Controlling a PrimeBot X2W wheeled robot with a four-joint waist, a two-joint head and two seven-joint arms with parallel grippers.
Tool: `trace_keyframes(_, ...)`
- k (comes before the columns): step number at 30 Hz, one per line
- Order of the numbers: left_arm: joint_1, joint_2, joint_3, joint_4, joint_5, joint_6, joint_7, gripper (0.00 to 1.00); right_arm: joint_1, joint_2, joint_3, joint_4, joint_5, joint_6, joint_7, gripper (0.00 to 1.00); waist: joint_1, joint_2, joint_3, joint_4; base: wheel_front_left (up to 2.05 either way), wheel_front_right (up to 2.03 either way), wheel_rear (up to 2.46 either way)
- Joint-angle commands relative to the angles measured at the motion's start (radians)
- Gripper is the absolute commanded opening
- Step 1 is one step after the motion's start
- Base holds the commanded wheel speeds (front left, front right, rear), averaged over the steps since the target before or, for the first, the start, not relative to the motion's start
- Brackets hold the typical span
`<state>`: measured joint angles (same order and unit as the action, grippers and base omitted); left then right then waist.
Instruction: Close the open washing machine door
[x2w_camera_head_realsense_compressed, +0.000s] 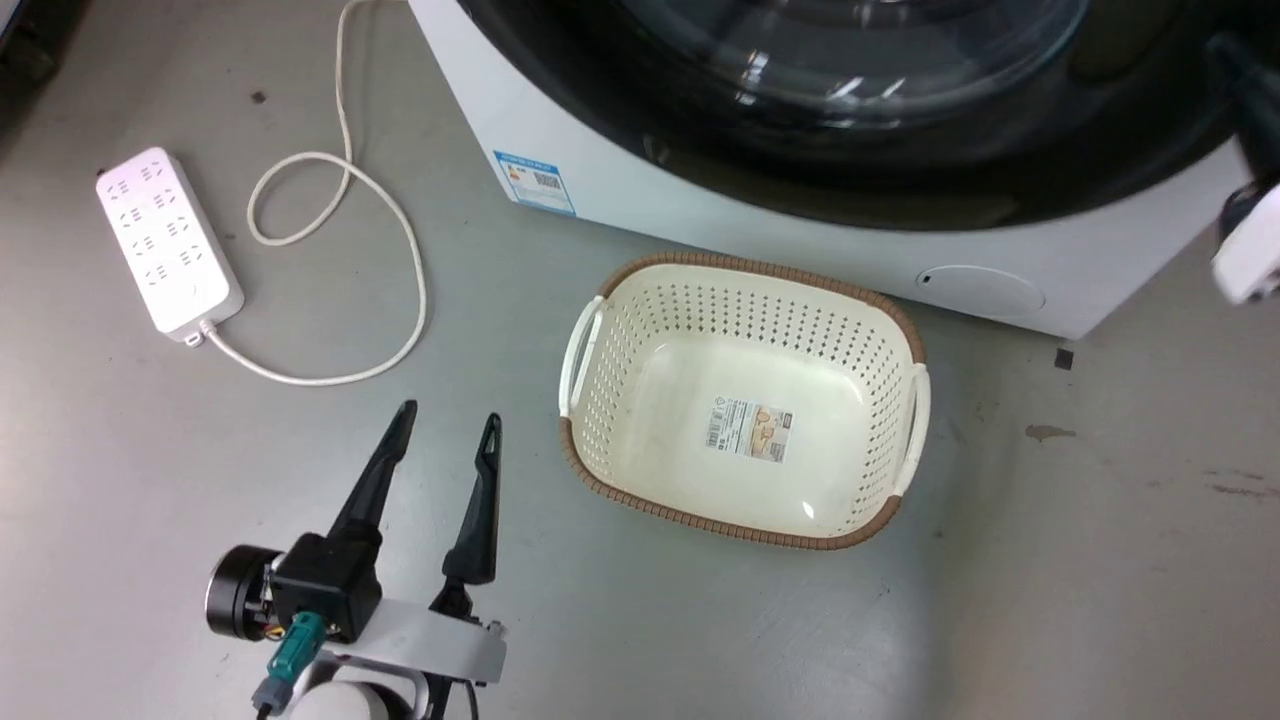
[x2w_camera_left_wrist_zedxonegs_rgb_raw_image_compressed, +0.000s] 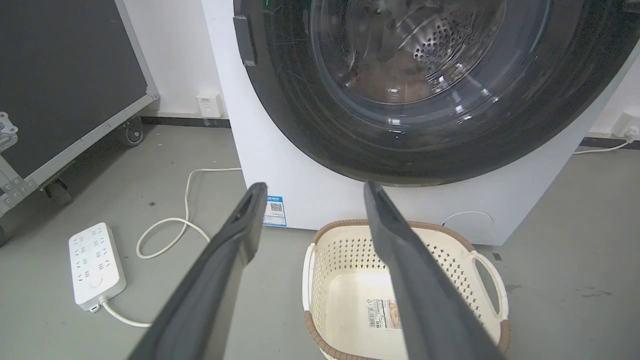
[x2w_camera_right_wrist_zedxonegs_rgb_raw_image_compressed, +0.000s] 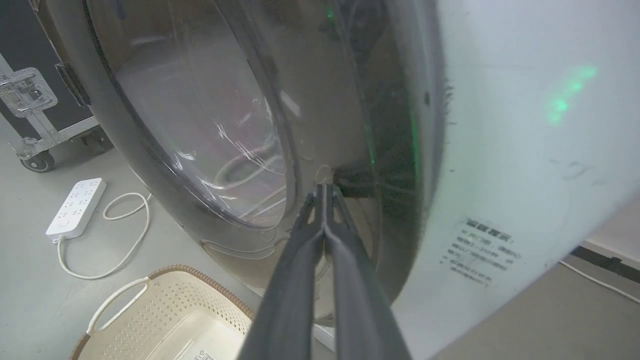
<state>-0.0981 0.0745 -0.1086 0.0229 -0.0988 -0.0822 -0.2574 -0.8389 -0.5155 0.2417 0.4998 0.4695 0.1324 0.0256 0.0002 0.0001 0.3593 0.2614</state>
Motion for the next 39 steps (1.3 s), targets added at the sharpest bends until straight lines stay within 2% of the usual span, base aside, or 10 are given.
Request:
trace_keyframes(1, -0.018, -0.005, 0.003, 0.001, 0.000, -0.001, -0.004, 1.00, -0.037, -0.007, -0.014, 0.030, -0.002, -0.002, 0.002, 0.00, -0.0002, -0.0001, 0.006, 0.003, 0.00, 0.00, 0.00)
trace_keyframes(7, -0.030, -0.013, 0.007, 0.004, 0.000, -0.002, -0.004, 1.00, -0.110, 0.018, -0.023, 0.147, -0.016, -0.002, -0.017, 0.00, -0.0002, -0.0001, 0.005, -0.008, 0.00, 0.00, 0.00)
trace_keyframes(13, -0.016, -0.016, 0.019, 0.018, 0.001, -0.004, -0.004, 1.00, -0.083, 0.077, 0.022, 0.202, 0.003, -0.002, -0.094, 0.00, -0.0002, -0.0001, -0.057, -0.043, 0.00, 0.00, 0.00)
trace_keyframes(14, -0.012, -0.016, 0.022, 0.020, 0.001, -0.005, -0.004, 1.00, -0.069, 0.082, 0.028, 0.202, 0.012, -0.002, -0.115, 0.42, -0.0002, -0.0001, -0.073, -0.050, 0.00, 0.00, 0.00)
trace_keyframes(15, -0.008, -0.016, 0.025, 0.024, 0.000, -0.006, -0.004, 1.00, -0.049, 0.087, 0.034, 0.201, 0.023, -0.002, -0.134, 1.00, -0.0002, -0.0001, -0.091, -0.057, 0.00, 0.00, 0.00)
trace_keyframes(21, 0.041, -0.013, 0.050, 0.049, -0.004, -0.015, -0.004, 1.00, 0.125, 0.109, 0.041, 0.140, 0.060, -0.002, -0.249, 1.00, -0.0002, -0.0001, -0.222, -0.112, 0.00, 0.00, 0.00)
trace_keyframes(27, 0.107, -0.010, 0.077, 0.068, -0.016, -0.018, -0.004, 1.00, 0.362, 0.146, -0.041, -0.055, 0.038, -0.002, -0.283, 1.00, -0.0002, -0.0001, -0.304, -0.182, 0.00, 0.00, 0.00)
trace_keyframes(31, 0.134, -0.012, 0.080, 0.079, -0.022, -0.021, -0.004, 1.00, 0.530, 0.211, -0.131, -0.180, -0.062, -0.002, -0.286, 1.00, -0.0002, -0.0001, -0.334, -0.218, 0.00, 0.00, 0.00)
trace_keyframes(35, 0.151, -0.014, 0.082, 0.084, -0.025, -0.021, -0.004, 1.00, 0.684, 0.313, -0.216, -0.281, -0.184, -0.002, -0.285, 1.00, -0.0002, -0.0001, -0.347, -0.237, 0.00, 0.00, 0.00)
trace_keyframes(39, 0.163, -0.016, 0.082, 0.091, -0.027, -0.021, -0.004, 1.00, 0.809, 0.405, -0.247, -0.359, -0.266, -0.002, -0.265, 1.00, -0.0002, -0.0001, -0.357, -0.246, 0.00, 0.00, 0.00)
